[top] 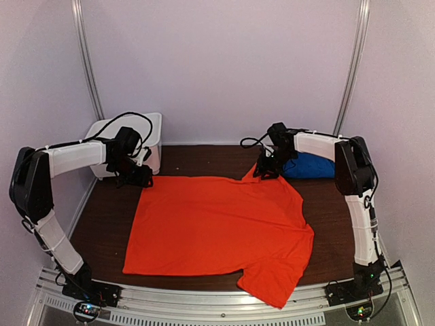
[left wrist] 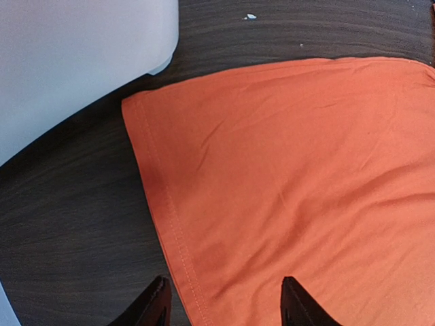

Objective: Fold and stack the mixed laundry pile
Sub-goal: Adjust the flattened T-shirt at the center of the board.

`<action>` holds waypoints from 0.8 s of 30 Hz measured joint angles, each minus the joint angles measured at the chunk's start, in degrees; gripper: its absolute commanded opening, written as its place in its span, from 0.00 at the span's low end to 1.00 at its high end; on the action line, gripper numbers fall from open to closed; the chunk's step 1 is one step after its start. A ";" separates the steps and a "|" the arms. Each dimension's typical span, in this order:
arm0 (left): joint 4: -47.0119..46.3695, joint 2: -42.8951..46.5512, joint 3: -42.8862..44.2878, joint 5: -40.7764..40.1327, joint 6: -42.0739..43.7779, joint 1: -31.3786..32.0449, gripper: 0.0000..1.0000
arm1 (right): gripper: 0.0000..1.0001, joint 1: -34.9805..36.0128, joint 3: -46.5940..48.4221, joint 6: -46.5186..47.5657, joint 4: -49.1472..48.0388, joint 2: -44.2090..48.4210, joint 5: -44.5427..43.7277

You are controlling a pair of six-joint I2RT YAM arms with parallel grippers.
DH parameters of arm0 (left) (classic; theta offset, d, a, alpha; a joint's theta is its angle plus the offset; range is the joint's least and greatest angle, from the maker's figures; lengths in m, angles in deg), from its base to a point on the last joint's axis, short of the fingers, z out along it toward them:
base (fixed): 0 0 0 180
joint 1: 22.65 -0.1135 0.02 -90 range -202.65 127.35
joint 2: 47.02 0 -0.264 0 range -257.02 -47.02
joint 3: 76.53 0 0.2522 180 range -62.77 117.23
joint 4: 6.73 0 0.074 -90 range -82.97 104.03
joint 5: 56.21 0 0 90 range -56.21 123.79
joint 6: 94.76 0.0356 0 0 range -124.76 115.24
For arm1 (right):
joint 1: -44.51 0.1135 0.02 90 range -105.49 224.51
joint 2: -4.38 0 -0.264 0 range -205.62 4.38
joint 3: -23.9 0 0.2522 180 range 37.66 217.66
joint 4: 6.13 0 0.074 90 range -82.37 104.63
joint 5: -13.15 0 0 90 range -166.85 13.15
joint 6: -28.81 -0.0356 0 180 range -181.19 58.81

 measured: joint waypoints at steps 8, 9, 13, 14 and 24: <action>0.00 -0.02 0.00 0.02 0.00 0.00 0.56 | 0.23 0.37 0.35 -0.22 -0.44 -1.88 -0.04; 0.00 -0.02 0.00 0.00 0.00 0.00 0.56 | 0.19 0.39 0.90 -0.15 -0.33 -2.58 0.00; 0.09 -0.02 0.00 -0.17 0.00 0.00 0.56 | 0.05 0.37 3.82 -0.24 -0.61 -5.14 0.37; 0.20 -0.02 0.00 -0.22 0.02 0.00 0.57 | 0.04 0.37 4.07 -0.55 -0.70 -5.27 0.39; 0.46 -0.02 -0.02 -0.39 -0.02 0.00 0.56 | 0.00 0.37 13.66 -2.23 -3.43 -5.73 1.11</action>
